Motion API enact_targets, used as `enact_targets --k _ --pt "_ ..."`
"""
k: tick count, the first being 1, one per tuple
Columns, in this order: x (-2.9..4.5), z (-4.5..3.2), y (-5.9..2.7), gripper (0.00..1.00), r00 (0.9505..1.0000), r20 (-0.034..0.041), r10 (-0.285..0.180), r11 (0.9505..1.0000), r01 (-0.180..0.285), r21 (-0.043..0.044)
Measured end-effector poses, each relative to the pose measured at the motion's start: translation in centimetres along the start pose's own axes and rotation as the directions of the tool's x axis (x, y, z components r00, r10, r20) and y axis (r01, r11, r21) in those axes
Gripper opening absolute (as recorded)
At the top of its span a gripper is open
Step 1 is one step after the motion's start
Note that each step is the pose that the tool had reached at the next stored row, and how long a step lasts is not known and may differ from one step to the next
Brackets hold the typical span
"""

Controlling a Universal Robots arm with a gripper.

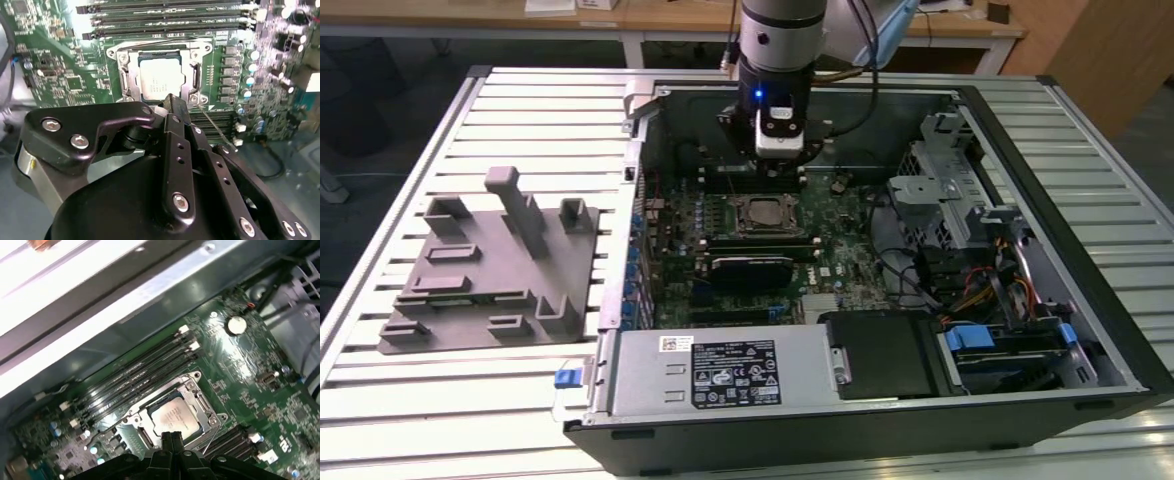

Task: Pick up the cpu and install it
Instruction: 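Install the first cpu locking lever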

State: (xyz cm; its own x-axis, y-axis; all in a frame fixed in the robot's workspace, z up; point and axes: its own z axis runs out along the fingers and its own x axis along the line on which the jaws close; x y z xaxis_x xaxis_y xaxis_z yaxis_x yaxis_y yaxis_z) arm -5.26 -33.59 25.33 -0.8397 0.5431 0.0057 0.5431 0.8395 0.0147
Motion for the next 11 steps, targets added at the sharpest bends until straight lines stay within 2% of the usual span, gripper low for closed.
enact_targets --k 4,5,6,11 --pt "0.0 0.03 0.0 0.11 0.9973 -0.0011 -0.073 0.9973 0.073 0.0004" --pt "0.0 0.05 0.0 0.11 0.991 -0.002 -0.134 0.991 0.134 0.0006" --pt "0.0 0.08 0.0 0.11 0.9802 -0.003 -0.198 0.9802 0.198 0.0008" --pt "0.0 0.12 0.0 0.11 0.9583 -0.0044 -0.286 0.9583 0.286 0.001"
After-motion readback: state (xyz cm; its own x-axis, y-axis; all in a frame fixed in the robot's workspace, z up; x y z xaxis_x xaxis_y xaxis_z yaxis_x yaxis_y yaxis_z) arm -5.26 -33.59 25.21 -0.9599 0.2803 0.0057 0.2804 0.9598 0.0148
